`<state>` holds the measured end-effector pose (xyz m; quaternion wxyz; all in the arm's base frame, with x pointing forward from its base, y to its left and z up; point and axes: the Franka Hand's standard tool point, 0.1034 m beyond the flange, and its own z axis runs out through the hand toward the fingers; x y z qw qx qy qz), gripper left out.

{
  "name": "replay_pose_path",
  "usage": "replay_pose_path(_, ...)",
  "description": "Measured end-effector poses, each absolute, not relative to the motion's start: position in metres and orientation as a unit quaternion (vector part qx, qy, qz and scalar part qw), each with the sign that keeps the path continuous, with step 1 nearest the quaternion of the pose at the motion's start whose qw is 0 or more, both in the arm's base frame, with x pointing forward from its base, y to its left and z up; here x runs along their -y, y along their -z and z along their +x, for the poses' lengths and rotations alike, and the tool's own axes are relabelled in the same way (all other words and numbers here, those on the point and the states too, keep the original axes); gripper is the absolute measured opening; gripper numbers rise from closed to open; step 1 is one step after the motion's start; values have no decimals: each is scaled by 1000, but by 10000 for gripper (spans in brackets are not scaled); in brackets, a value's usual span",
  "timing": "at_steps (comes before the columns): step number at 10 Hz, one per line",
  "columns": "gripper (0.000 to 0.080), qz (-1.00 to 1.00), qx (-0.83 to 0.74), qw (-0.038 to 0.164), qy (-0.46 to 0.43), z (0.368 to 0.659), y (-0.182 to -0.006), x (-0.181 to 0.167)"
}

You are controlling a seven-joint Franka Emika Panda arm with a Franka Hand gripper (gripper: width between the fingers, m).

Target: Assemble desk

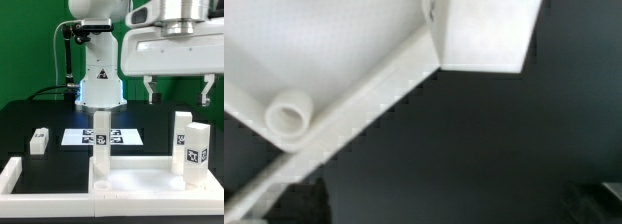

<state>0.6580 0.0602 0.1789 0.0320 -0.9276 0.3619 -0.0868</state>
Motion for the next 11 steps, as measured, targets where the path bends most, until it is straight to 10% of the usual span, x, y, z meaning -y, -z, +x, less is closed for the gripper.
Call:
replay_pose_path(4,649,-935,-354,-7,-30,648,-158,-83)
replay_pose_path(11,649,-939,-339,10,54,664,-159,-93)
